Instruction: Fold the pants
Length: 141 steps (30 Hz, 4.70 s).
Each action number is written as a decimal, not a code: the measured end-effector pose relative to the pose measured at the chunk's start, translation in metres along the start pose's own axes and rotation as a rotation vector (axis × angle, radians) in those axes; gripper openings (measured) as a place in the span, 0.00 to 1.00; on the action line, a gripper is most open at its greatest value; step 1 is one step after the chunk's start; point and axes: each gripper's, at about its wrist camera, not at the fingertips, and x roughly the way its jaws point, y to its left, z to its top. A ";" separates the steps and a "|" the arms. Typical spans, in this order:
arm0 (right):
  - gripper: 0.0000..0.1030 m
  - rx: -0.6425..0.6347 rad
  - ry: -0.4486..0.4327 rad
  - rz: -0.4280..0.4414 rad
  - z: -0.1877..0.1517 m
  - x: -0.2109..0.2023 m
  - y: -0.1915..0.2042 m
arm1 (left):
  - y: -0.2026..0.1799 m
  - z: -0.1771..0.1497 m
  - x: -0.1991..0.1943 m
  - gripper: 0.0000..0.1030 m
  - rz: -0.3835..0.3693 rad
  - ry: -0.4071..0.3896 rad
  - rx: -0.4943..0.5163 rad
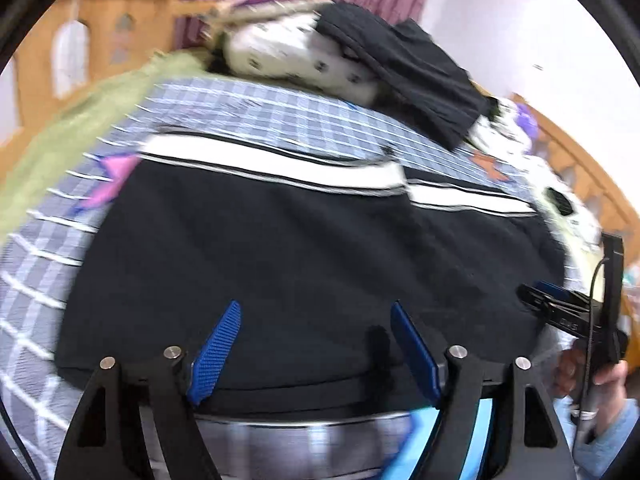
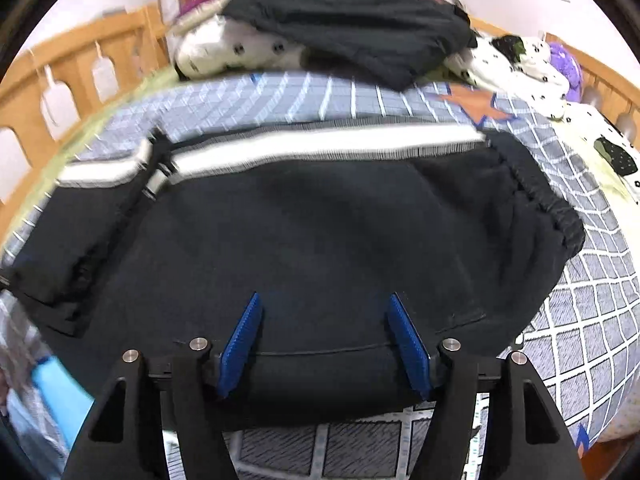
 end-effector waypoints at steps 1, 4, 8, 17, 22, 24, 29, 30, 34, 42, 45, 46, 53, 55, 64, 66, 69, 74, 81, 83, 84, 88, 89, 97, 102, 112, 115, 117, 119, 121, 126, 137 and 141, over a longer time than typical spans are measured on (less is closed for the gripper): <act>0.54 -0.007 -0.004 -0.011 0.001 0.002 0.000 | 0.003 -0.002 -0.003 0.70 0.021 -0.008 0.003; 0.52 0.003 -0.097 -0.053 0.010 -0.007 -0.004 | 0.012 0.008 -0.002 0.70 0.087 -0.042 0.011; 0.52 0.027 -0.184 -0.012 0.021 0.000 -0.017 | 0.016 0.011 0.020 0.70 0.182 -0.058 0.020; 0.58 -0.070 -0.112 -0.007 0.012 0.028 -0.007 | 0.018 0.001 0.043 0.72 0.223 -0.011 0.035; 0.61 -0.071 -0.103 0.005 0.013 0.028 -0.007 | 0.019 0.000 0.043 0.73 0.218 -0.009 0.031; 0.63 -0.087 -0.097 -0.005 0.012 0.028 -0.004 | 0.018 0.000 0.043 0.74 0.218 -0.007 0.033; 0.66 -0.096 -0.108 -0.025 0.010 0.027 0.000 | 0.018 -0.001 0.043 0.75 0.218 -0.002 0.035; 0.67 -0.088 -0.109 -0.017 0.010 0.027 -0.002 | 0.017 -0.001 0.043 0.75 0.219 -0.002 0.035; 0.68 -0.078 -0.109 -0.010 0.010 0.027 -0.004 | 0.015 -0.001 0.043 0.76 0.222 0.000 0.038; 0.69 -0.073 -0.105 0.000 0.010 0.028 -0.006 | 0.015 -0.002 0.043 0.77 0.218 -0.001 0.035; 0.69 -0.068 -0.106 0.002 0.011 0.027 -0.007 | 0.016 -0.002 0.043 0.77 0.219 -0.001 0.035; 0.69 -0.066 -0.106 0.004 0.011 0.027 -0.007 | 0.016 -0.001 0.043 0.77 0.218 -0.001 0.034; 0.70 -0.069 -0.105 -0.002 0.011 0.027 -0.006 | 0.015 -0.002 0.043 0.77 0.218 -0.003 0.032; 0.70 -0.066 -0.104 0.002 0.011 0.028 -0.006 | 0.015 -0.002 0.043 0.77 0.219 -0.003 0.031; 0.71 -0.054 -0.103 0.018 0.012 0.028 -0.009 | 0.015 -0.002 0.042 0.77 0.218 -0.004 0.030; 0.71 -0.054 -0.103 0.017 0.012 0.028 -0.009 | 0.015 -0.002 0.042 0.77 0.218 -0.004 0.029; 0.71 -0.052 -0.104 0.020 0.012 0.028 -0.009 | 0.016 -0.002 0.042 0.77 0.215 -0.007 0.025; 0.71 -0.052 -0.104 0.019 0.012 0.028 -0.009 | 0.016 -0.002 0.041 0.77 0.213 -0.008 0.022; 0.71 -0.048 -0.104 0.026 0.012 0.028 -0.010 | 0.016 -0.002 0.040 0.77 0.206 -0.012 0.014; 0.71 -0.048 -0.104 0.026 0.012 0.028 -0.010 | 0.016 -0.003 0.041 0.77 0.206 -0.013 0.013; 0.71 -0.048 -0.104 0.027 0.012 0.028 -0.010 | 0.016 -0.003 0.041 0.77 0.204 -0.013 0.012; 0.71 -0.047 -0.105 0.028 0.012 0.028 -0.010 | 0.015 -0.003 0.040 0.77 0.204 -0.015 0.011; 0.71 -0.045 -0.104 0.029 0.012 0.028 -0.010 | 0.015 -0.003 0.040 0.77 0.205 -0.015 0.011; 0.71 -0.037 -0.106 0.041 0.012 0.028 -0.012 | 0.015 -0.003 0.037 0.77 0.209 -0.025 0.008; 0.71 -0.033 -0.107 0.046 0.011 0.028 -0.013 | 0.014 -0.009 0.024 0.77 0.214 -0.066 -0.024; 0.71 -0.036 -0.110 0.041 0.011 0.027 -0.013 | 0.066 -0.053 -0.042 0.77 -0.018 -0.118 -0.335; 0.71 -0.035 -0.110 0.042 0.011 0.027 -0.013 | 0.093 -0.058 -0.043 0.75 0.028 -0.087 -0.426; 0.71 -0.035 -0.111 0.042 0.011 0.027 -0.013 | 0.107 -0.059 -0.040 0.75 -0.002 -0.089 -0.461; 0.71 -0.034 -0.111 0.042 0.011 0.027 -0.013 | 0.111 -0.051 -0.032 0.75 -0.005 -0.086 -0.449; 0.71 -0.035 -0.110 0.041 0.011 0.027 -0.013 | 0.112 -0.043 -0.021 0.75 -0.004 -0.062 -0.443; 0.71 -0.036 -0.114 0.042 0.012 0.027 -0.014 | 0.123 -0.042 -0.013 0.75 -0.061 -0.091 -0.546; 0.73 -0.043 -0.114 0.033 0.011 0.026 -0.013 | 0.132 -0.052 -0.038 0.68 0.094 -0.143 -0.561; 0.74 -0.045 -0.114 0.028 0.011 0.026 -0.012 | 0.137 -0.039 -0.019 0.68 0.122 -0.114 -0.530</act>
